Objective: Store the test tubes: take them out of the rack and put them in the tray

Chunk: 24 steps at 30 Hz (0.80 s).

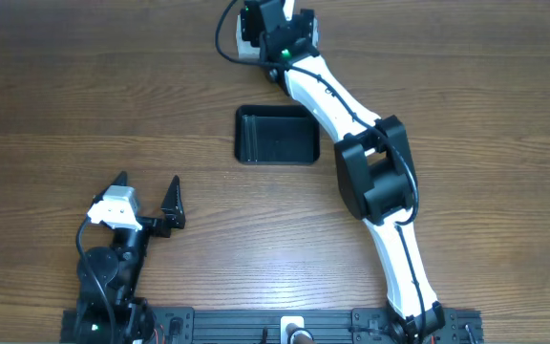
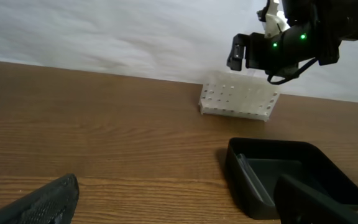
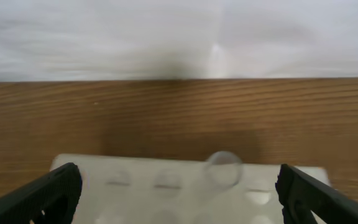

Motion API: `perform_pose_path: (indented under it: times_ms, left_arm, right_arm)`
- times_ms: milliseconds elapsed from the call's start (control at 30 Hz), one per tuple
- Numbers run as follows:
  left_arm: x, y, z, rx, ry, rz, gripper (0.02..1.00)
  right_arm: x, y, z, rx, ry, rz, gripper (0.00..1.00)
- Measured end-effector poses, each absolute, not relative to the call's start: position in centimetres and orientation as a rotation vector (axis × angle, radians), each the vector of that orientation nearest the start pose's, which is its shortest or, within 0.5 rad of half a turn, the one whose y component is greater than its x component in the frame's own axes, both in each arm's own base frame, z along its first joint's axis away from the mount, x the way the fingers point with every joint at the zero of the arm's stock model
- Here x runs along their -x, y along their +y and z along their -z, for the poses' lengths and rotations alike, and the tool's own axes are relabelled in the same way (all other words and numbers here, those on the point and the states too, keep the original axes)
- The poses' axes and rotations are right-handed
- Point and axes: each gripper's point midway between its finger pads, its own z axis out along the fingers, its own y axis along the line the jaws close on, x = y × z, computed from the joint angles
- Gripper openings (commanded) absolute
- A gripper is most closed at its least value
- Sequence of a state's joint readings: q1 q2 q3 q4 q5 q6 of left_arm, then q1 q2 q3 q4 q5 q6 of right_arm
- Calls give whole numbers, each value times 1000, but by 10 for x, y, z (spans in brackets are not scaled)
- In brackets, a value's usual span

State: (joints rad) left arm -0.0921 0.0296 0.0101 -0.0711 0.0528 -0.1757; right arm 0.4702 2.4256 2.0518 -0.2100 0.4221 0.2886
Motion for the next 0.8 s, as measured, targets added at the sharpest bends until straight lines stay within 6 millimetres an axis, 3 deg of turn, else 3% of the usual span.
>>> perform_pose_path:
  times_ms: [333,567,800]
  left_arm:
    - [-245,-32,-154,29,1666,247,1000]
    - [-245,-32,-154,29,1666,247,1000]
    - [-245,-32,-154,29,1667,247,1000]
  right_arm:
    - [-628,235,-128,-60,2070,-9,958]
    - [-628,235,-111,-48,2094,7,774]
    - [-628,235,-111,-50,2094,8,544]
